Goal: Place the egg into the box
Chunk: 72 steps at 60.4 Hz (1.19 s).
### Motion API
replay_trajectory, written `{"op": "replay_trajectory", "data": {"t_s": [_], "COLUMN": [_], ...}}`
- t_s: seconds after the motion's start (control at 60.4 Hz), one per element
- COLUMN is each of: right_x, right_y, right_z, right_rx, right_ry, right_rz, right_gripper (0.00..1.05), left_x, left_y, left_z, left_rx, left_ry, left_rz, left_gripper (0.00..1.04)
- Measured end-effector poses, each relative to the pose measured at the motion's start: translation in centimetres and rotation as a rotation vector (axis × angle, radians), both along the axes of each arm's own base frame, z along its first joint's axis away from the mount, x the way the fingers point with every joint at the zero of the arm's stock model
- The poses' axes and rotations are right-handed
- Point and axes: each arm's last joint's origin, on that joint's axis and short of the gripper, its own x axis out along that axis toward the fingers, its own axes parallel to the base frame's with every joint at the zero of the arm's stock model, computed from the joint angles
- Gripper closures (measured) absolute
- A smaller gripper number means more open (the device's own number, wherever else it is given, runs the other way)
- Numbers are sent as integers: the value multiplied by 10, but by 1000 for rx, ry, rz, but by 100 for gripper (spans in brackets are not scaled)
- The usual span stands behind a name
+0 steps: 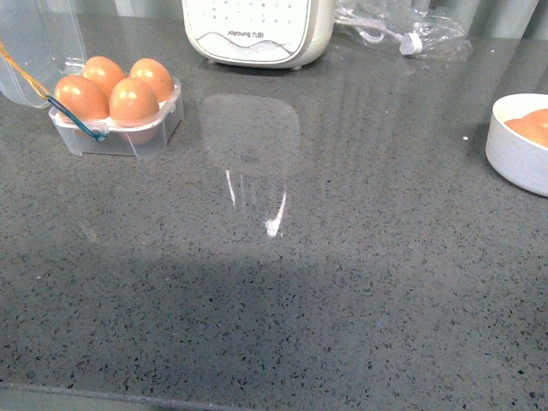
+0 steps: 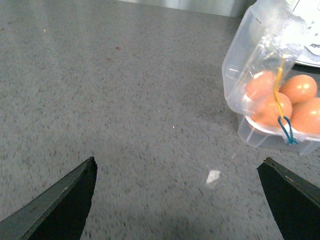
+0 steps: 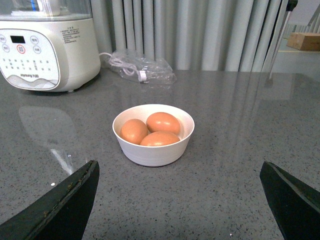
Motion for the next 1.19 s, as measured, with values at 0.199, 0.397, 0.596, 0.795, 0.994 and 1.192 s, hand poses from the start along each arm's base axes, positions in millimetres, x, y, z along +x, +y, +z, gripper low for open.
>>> {"op": "replay_trajectory", "data": {"t_s": [0.199, 0.397, 0.596, 0.795, 0.994, 1.192], "right_x": [0, 0, 0, 0, 0, 0], "right_y": [0, 0, 0, 0, 0, 0], "right_z": [0, 0, 0, 0, 0, 0], "right_rx": [0, 0, 0, 0, 0, 0], "right_ry": [0, 0, 0, 0, 0, 0], "right_rz": [0, 0, 0, 0, 0, 0], "right_gripper": [7, 7, 7, 7, 7, 7], "left_x": [43, 84, 116, 132, 141, 144], "left_y": [14, 27, 37, 39, 26, 3], "left_z": [4, 8, 14, 26, 38, 37], "left_rx": [27, 63, 77, 90, 103, 94], "left_ry": [15, 38, 55, 44, 12, 17], "left_rz": [8, 18, 12, 7, -25, -80], "left_gripper": [7, 7, 7, 7, 7, 7]}}
